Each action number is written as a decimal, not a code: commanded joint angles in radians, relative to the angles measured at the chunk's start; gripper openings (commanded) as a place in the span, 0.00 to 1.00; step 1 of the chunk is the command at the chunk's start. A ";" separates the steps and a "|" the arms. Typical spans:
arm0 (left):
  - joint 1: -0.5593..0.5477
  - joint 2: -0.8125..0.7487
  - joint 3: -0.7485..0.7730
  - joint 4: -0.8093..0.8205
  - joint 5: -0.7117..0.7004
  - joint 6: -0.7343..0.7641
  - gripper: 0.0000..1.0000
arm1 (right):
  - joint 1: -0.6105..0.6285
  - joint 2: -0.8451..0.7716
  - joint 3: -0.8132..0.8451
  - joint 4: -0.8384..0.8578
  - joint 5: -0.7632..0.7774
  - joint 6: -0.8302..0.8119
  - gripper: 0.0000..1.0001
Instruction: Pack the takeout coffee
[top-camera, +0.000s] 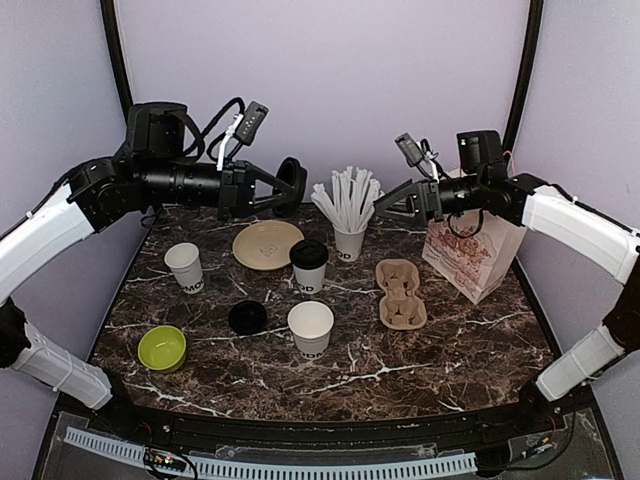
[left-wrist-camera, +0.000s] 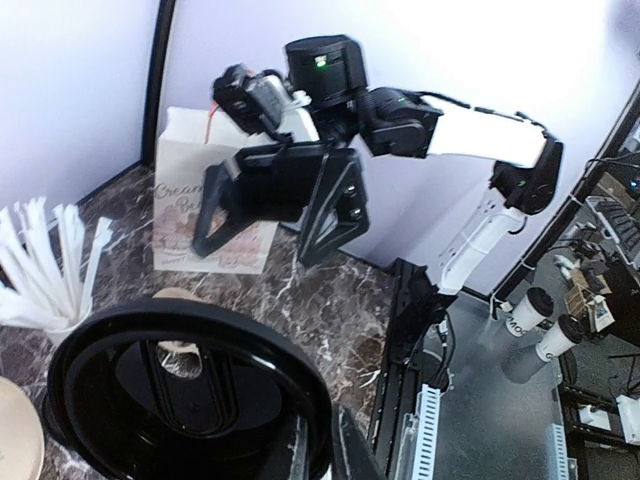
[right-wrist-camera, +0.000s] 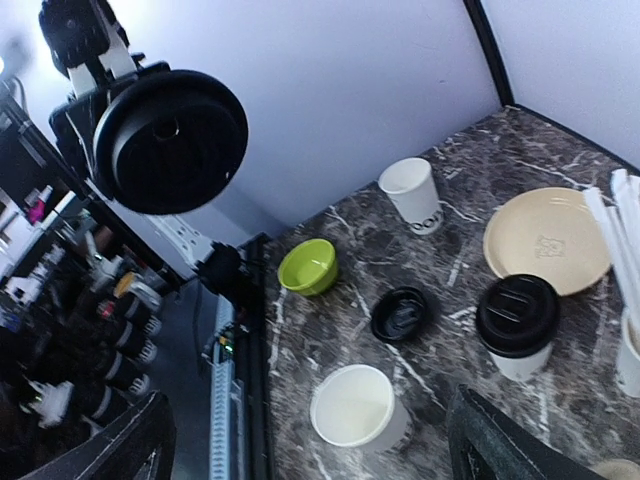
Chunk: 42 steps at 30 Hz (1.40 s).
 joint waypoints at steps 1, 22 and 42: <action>-0.002 0.015 -0.052 0.258 0.150 -0.076 0.11 | 0.053 0.061 0.021 0.347 -0.125 0.362 0.97; -0.002 0.088 -0.099 0.508 0.251 -0.192 0.10 | 0.165 0.154 0.035 0.794 -0.140 0.792 0.98; -0.002 0.128 -0.091 0.505 0.272 -0.185 0.10 | 0.189 0.189 0.060 0.908 -0.174 0.879 0.88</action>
